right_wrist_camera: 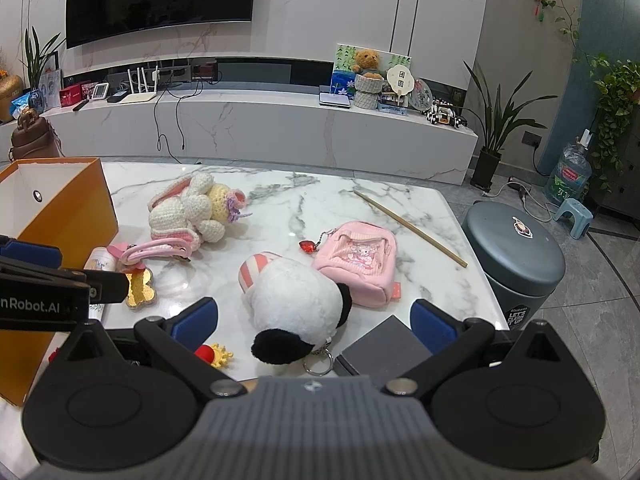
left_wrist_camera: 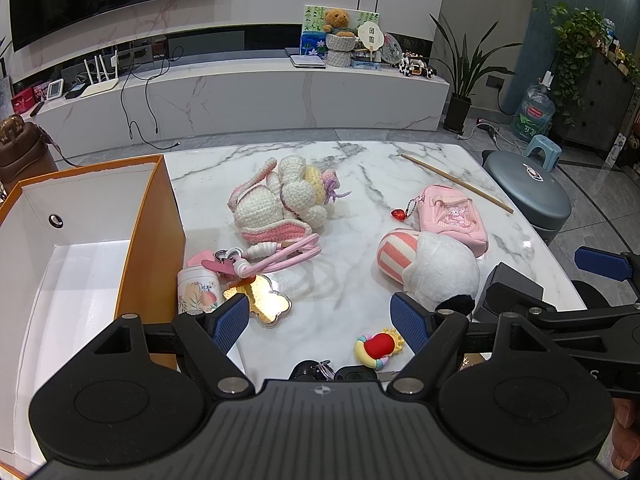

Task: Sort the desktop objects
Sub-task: 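Move the left tool toward the gold gift box on the table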

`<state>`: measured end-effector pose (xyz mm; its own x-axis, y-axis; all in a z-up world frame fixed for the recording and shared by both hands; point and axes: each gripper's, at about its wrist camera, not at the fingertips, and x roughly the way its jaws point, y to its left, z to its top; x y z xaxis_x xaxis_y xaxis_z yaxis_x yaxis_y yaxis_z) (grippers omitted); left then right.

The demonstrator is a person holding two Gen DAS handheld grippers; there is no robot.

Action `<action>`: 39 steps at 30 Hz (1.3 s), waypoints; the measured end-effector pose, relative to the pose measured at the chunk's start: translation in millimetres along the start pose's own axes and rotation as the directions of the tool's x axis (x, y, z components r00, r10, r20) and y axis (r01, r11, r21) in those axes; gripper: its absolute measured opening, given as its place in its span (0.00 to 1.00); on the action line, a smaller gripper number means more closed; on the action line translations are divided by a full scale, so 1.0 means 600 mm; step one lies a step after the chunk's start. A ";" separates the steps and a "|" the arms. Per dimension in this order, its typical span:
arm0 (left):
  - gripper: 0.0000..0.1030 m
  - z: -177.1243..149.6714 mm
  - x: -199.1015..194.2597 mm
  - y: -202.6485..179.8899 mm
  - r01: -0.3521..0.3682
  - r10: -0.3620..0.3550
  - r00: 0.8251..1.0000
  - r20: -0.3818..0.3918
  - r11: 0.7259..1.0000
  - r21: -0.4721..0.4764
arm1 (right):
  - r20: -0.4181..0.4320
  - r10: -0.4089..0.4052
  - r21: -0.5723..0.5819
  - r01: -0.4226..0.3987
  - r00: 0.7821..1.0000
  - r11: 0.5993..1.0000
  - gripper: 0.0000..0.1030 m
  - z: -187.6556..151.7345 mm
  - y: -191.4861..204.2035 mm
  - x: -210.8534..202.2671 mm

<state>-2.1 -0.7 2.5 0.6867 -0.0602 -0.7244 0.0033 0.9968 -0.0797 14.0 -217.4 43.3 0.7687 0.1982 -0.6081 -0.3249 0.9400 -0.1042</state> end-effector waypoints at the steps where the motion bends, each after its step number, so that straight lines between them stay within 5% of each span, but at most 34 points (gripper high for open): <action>1: 0.89 0.000 0.000 0.000 0.000 0.000 1.000 0.000 1.000 0.000 | 0.000 0.000 0.000 0.000 1.000 1.000 0.99 0.000 0.000 0.000; 23: 0.89 -0.004 0.005 -0.001 -0.001 0.001 1.000 -0.024 1.000 0.013 | -0.002 0.015 -0.028 -0.015 1.000 0.999 0.99 -0.003 0.006 0.006; 30: 0.89 -0.022 0.017 -0.021 0.023 -0.018 0.998 -0.065 0.997 0.069 | 0.055 -0.074 -0.060 0.077 0.996 0.995 0.99 0.015 -0.045 0.003; 39: 0.89 -0.051 0.029 -0.065 0.070 -0.057 0.993 -0.101 0.988 0.135 | 0.071 0.000 -0.066 0.005 0.997 0.998 0.99 0.019 -0.115 0.005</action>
<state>-12.6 -42.3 -27.8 0.6085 -0.1218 -0.7842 0.1497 0.9880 -0.0373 44.7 -278.5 57.5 0.8059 0.2173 -0.5507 -0.3569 0.9205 -0.1591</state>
